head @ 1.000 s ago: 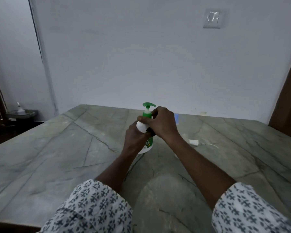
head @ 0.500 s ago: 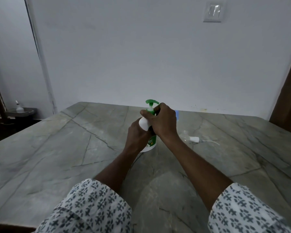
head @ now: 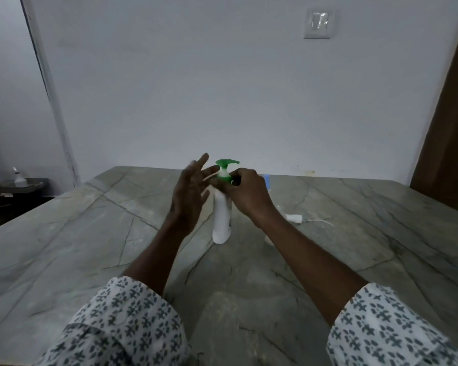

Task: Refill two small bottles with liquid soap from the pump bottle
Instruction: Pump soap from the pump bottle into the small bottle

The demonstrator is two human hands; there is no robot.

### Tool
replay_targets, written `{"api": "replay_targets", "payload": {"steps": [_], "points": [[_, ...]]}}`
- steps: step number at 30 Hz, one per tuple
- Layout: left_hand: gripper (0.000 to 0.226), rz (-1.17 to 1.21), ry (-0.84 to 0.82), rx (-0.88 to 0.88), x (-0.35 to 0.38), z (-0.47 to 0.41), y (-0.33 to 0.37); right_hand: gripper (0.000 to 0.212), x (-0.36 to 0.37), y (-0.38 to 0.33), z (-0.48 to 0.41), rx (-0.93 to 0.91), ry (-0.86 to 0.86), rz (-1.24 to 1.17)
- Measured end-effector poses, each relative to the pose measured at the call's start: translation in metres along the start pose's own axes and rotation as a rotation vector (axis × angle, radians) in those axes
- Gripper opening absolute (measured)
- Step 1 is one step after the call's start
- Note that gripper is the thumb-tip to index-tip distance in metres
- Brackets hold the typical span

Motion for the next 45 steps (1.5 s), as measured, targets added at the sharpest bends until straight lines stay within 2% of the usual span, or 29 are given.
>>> {"api": "replay_targets", "payload": {"steps": [3, 4, 7, 8, 9, 12, 14, 15, 18, 22, 24, 26, 29, 33, 40, 45], "points": [[0.083, -0.120, 0.036, 0.020, 0.014, -0.011, 0.011, 0.073, -0.019, -0.001, 0.011, -0.034, -0.004, 0.044], [0.086, -0.144, 0.034, 0.006, 0.020, -0.014, 0.012, 0.070, -0.030, 0.000, 0.015, -0.068, 0.070, 0.056], [0.087, -0.136, -0.016, -0.060, 0.036, -0.017, 0.010, 0.042, -0.075, 0.020, 0.032, -0.144, 0.414, 0.012], [0.085, -0.114, -0.036, -0.072, 0.038, -0.016, 0.006, 0.038, -0.086, 0.033, 0.035, -0.110, 0.445, 0.013], [0.082, -0.103, -0.038, -0.079, 0.039, -0.015, 0.003, 0.041, -0.091, 0.048, 0.038, -0.040, 0.404, 0.038], [0.070, -0.120, 0.026, -0.088, 0.035, -0.015, -0.005, 0.071, -0.085, 0.092, 0.045, 0.202, 0.099, 0.171], [0.063, -0.124, 0.034, -0.103, 0.036, -0.016, -0.007, 0.083, -0.076, 0.105, 0.048, 0.229, -0.021, 0.218], [0.062, -0.138, 0.024, -0.110, 0.038, -0.015, -0.007, 0.080, -0.072, 0.107, 0.049, 0.205, -0.055, 0.241], [0.068, -0.164, -0.014, -0.106, 0.040, -0.012, -0.004, 0.053, -0.061, 0.104, 0.050, 0.115, -0.103, 0.273], [0.078, -0.190, -0.037, -0.057, 0.036, -0.011, -0.002, 0.034, -0.061, 0.086, 0.045, 0.050, -0.011, 0.185], [0.070, -0.173, -0.001, -0.056, 0.036, -0.009, -0.002, 0.028, -0.069, 0.069, 0.037, -0.040, 0.082, 0.169], [0.059, -0.145, 0.010, -0.071, 0.038, -0.006, -0.002, 0.032, -0.075, 0.050, 0.030, -0.172, 0.094, 0.205], [0.063, -0.129, -0.030, -0.108, 0.039, -0.006, -0.001, 0.043, -0.075, 0.034, 0.017, -0.287, 0.078, 0.261], [0.070, -0.270, -0.057, -0.154, 0.042, -0.003, 0.002, 0.051, -0.064, 0.035, 0.013, -0.322, 0.094, 0.332], [0.059, -0.390, -0.144, -0.112, 0.052, 0.003, 0.016, 0.053, -0.059, 0.042, 0.015, -0.308, 0.142, 0.330], [0.072, -0.483, -0.201, -0.092, 0.058, 0.008, 0.018, 0.053, -0.064, 0.047, 0.017, -0.323, 0.144, 0.328]]}}
Point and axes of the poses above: each hand's wrist, its own z-axis away from the middle knuckle, its own x-axis out of the palm, y = z × x, the point moved 4 cm from there along -z, towards the middle knuckle, and after that the axes turned 7 degrees about y, right-handed, at the moved point
